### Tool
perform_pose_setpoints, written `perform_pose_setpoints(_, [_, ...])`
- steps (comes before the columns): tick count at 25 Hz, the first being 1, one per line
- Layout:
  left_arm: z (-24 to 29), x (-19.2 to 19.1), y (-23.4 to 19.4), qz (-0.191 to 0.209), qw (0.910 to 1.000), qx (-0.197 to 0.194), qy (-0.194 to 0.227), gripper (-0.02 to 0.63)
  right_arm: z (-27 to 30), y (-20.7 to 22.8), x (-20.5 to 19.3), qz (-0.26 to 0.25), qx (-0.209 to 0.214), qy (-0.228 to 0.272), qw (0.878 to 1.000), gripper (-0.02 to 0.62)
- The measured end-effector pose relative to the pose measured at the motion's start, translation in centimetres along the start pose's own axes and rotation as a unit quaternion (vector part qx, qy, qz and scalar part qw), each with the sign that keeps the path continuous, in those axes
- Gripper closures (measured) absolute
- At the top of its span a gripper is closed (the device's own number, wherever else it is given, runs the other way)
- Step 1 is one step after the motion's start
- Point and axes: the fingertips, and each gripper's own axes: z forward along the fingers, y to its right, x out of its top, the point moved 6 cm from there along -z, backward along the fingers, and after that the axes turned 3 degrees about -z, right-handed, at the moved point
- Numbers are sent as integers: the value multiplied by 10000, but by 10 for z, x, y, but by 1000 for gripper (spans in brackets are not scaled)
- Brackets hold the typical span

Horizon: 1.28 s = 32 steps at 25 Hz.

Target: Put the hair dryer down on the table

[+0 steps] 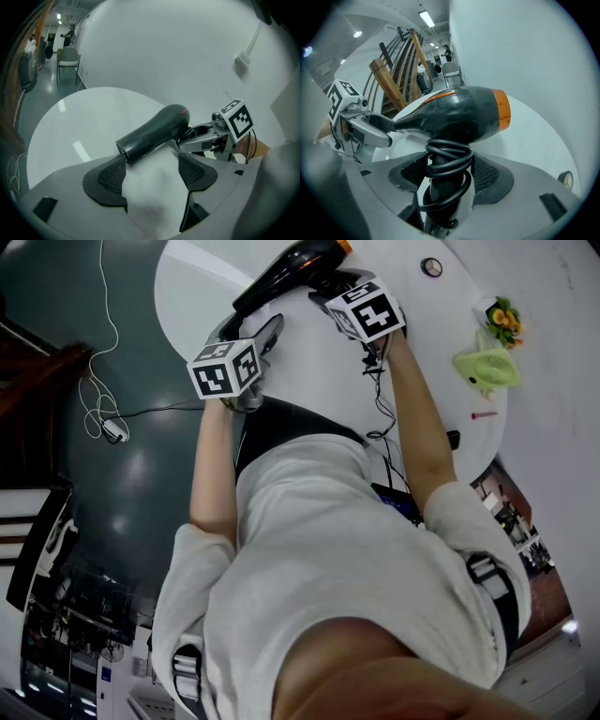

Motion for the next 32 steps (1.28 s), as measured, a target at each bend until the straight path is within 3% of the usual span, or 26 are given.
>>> perform_pose_setpoints(21, [10, -2, -5, -120, 9997, 185, -67, 261, 9, 2, -8, 126, -70, -50, 9999, 310])
perform_pose_setpoints(32, [11, -3, -7, -82, 9997, 224, 12, 262, 10, 1, -11, 40, -307, 55, 9995, 307])
